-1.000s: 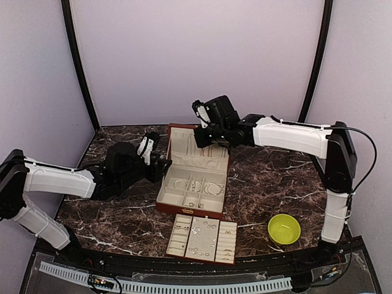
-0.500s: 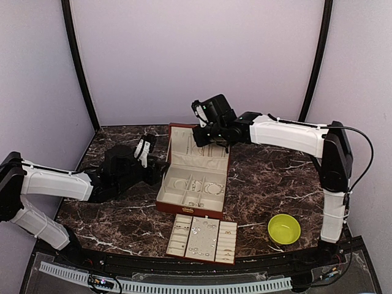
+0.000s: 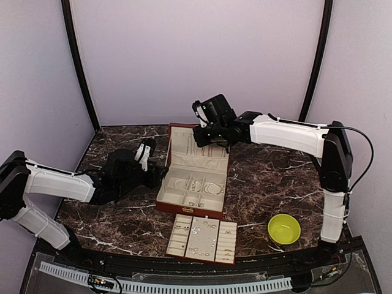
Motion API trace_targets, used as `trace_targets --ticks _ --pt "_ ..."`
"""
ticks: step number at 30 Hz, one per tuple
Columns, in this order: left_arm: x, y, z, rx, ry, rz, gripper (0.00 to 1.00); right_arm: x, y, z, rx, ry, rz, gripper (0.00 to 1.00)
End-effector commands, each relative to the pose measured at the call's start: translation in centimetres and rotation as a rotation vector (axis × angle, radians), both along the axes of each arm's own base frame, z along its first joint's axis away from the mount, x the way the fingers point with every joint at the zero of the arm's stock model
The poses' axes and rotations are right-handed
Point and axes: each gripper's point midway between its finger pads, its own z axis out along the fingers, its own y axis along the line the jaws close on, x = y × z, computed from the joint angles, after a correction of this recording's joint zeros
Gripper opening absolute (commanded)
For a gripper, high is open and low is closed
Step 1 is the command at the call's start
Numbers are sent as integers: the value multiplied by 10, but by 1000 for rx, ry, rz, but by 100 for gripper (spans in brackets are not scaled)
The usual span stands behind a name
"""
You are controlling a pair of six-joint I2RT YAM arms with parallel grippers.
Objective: Organize the mixed jewelry
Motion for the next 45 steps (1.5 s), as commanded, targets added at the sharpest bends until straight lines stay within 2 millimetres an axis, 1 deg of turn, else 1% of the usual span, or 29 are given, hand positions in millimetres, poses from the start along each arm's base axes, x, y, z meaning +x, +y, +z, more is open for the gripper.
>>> trace_targets --ticks 1,4,7,9,12,13,14,15,16,17,18,19,20,21,23,24,26,27,28,29,30,31,32,33,34,35,36,40,45 --pt "-1 4 1 -23 3 22 55 2 -1 30 65 -34 -10 15" --pt "-2 6 12 -56 -7 33 56 -9 1 42 98 -36 48 25" --pt "-4 7 22 -82 -7 41 58 -30 10 55 118 -30 191 40" --pt "-6 8 30 -93 2 41 62 -47 13 65 132 -30 279 49" --pt "-9 13 38 -110 39 29 69 -64 8 83 150 -63 352 67" --pt "-4 18 44 -123 43 39 70 -66 4 90 152 -80 362 72" --pt "-8 18 44 -137 76 15 71 -68 1 96 152 -99 367 77" --pt "-2 25 49 -152 86 28 71 -67 -2 101 145 -117 364 82" --pt "-8 21 49 -172 124 -25 72 -65 -6 106 138 -137 357 85" --pt "-2 28 56 -189 128 -22 72 -61 -9 108 124 -151 345 89" --pt "-7 27 53 -187 168 -60 73 -55 -12 108 107 -162 333 91" --pt "-1 31 63 -183 156 -61 73 -50 -13 107 88 -168 322 93" --pt "-4 33 55 -154 198 -69 73 -44 -15 104 69 -168 308 94" --pt "2 35 63 -137 183 -70 73 -38 -17 101 40 -179 307 95" --pt "3 35 61 -96 209 -82 73 -28 -17 91 -2 -179 309 98" --pt "2 31 63 -96 218 -107 73 -23 -17 85 -21 -179 313 98" --pt "2 24 55 -90 262 -145 73 -14 -17 73 -57 -180 322 98" --pt "2 18 45 -91 301 -171 73 -10 -16 67 -75 -183 329 99" --pt "4 14 46 -99 306 -186 73 -6 -15 62 -93 -185 342 99" --pt "4 8 37 -100 341 -210 71 -5 -12 56 -112 -184 362 99" --pt "8 3 41 -110 338 -224 70 -4 -9 49 -131 -178 385 98" --pt "8 -2 33 -111 367 -240 69 -5 -7 45 -146 -172 409 99" --pt "13 -6 36 -121 356 -247 69 -5 -4 40 -158 -164 429 99" --pt "16 -9 30 -122 373 -252 68 -5 -3 36 -171 -160 442 99" --pt "20 -12 32 -125 370 -252 67 -4 -2 33 -182 -157 448 99" --pt "23 -13 22 -117 399 -243 67 -3 -2 30 -194 -157 448 99" --pt "27 -15 23 -120 399 -241 66 -1 -3 28 -206 -159 442 99" --pt "36 -21 2 -106 452 -232 65 5 -6 21 -234 -165 425 98" --pt "41 -23 -14 -83 479 -229 58 13 -10 17 -277 -178 388 90"
